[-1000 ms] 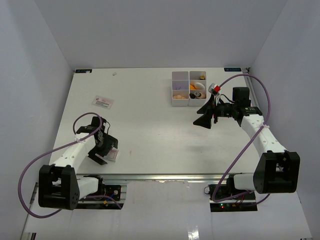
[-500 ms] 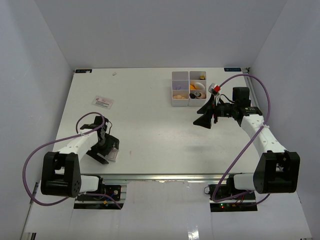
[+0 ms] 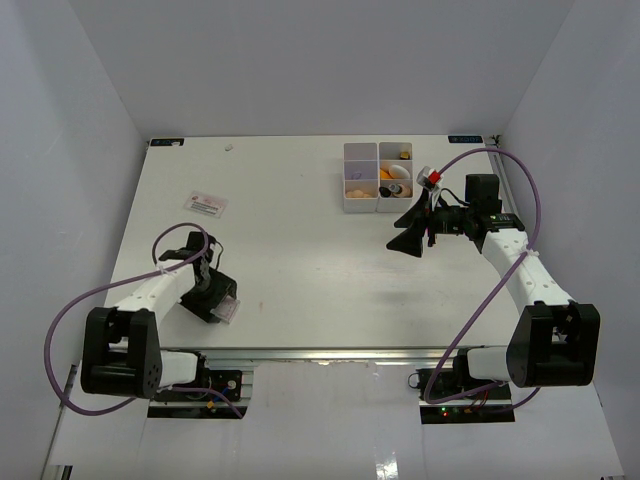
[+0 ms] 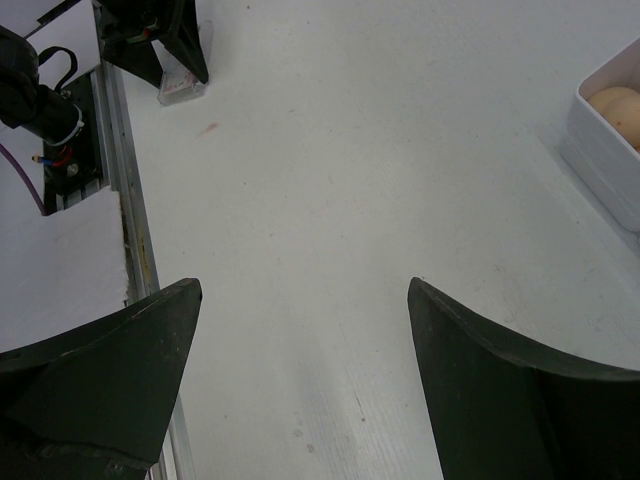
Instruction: Organize the makeup
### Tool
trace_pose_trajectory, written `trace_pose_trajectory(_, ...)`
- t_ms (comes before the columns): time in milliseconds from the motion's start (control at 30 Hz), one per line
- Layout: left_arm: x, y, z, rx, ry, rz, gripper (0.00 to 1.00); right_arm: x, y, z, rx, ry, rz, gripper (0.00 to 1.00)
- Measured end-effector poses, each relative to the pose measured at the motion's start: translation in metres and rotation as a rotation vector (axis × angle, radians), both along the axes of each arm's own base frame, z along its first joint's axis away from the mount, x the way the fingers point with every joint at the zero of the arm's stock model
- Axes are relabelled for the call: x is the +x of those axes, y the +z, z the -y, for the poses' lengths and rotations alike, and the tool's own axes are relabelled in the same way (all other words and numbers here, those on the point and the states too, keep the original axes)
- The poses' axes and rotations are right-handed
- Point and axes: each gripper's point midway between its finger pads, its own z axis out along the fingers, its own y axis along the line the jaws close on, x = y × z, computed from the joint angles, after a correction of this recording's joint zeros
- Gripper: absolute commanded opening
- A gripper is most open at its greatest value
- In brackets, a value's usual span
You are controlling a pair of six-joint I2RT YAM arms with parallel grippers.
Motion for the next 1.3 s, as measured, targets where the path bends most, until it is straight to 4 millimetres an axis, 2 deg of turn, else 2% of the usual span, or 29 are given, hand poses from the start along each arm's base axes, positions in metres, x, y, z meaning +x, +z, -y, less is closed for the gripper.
trace_pose_trajectory(100, 0.007, 0.003, 0.008, -0.038, -0.053, 0.037, 0.11, 0.001, 0.000, 0.001, -0.001, -0.006, -0.003, 0.90)
trace_pose_trajectory(233, 0.028, 0.018, 0.035, -0.125, -0.212, 0.134, 0.04, 0.000, -0.001, 0.002, -0.001, -0.007, -0.005, 0.90)
trace_pose_trajectory(333, 0.055, 0.046, 0.077, -0.192, -0.423, 0.284, 0.02, -0.004, -0.002, 0.001, 0.002, 0.000, -0.008, 0.90)
trace_pose_trajectory(500, 0.084, 0.111, 0.159, -0.304, -0.780, 0.573, 0.00, -0.011, -0.002, 0.000, 0.015, 0.018, -0.033, 0.90)
trace_pose_trajectory(567, 0.087, 0.137, 0.191, -0.365, -0.919, 0.693, 0.00, -0.013, -0.001, 0.000, 0.020, 0.022, -0.056, 0.90)
trace_pose_trajectory(633, 0.088, 0.157, 0.215, -0.415, -1.034, 0.797, 0.00, -0.011, 0.003, -0.001, 0.023, 0.021, -0.075, 0.90)
trace_pose_trajectory(700, 0.085, 0.167, 0.238, -0.458, -1.146, 0.874, 0.00, -0.007, 0.010, -0.003, 0.038, 0.022, -0.097, 0.90)
trace_pose_trajectory(833, 0.077, 0.171, 0.279, -0.509, -1.327, 0.968, 0.00, -0.003, 0.030, -0.006, 0.083, 0.013, -0.153, 0.90)
trace_pose_trajectory(933, 0.069, 0.166, 0.299, -0.500, -1.426, 1.012, 0.00, 0.003, 0.035, -0.008, 0.104, -0.041, -0.233, 0.90)
trace_pose_trajectory(1167, 0.069, 0.164, 0.332, -0.422, -1.536, 1.091, 0.00, 0.021, 0.035, -0.017, 0.094, -0.190, -0.336, 0.91)
trace_pose_trajectory(1300, 0.078, 0.162, 0.343, -0.377, -1.541, 1.109, 0.00, 0.024, 0.029, -0.028, 0.060, -0.247, -0.363, 0.96)
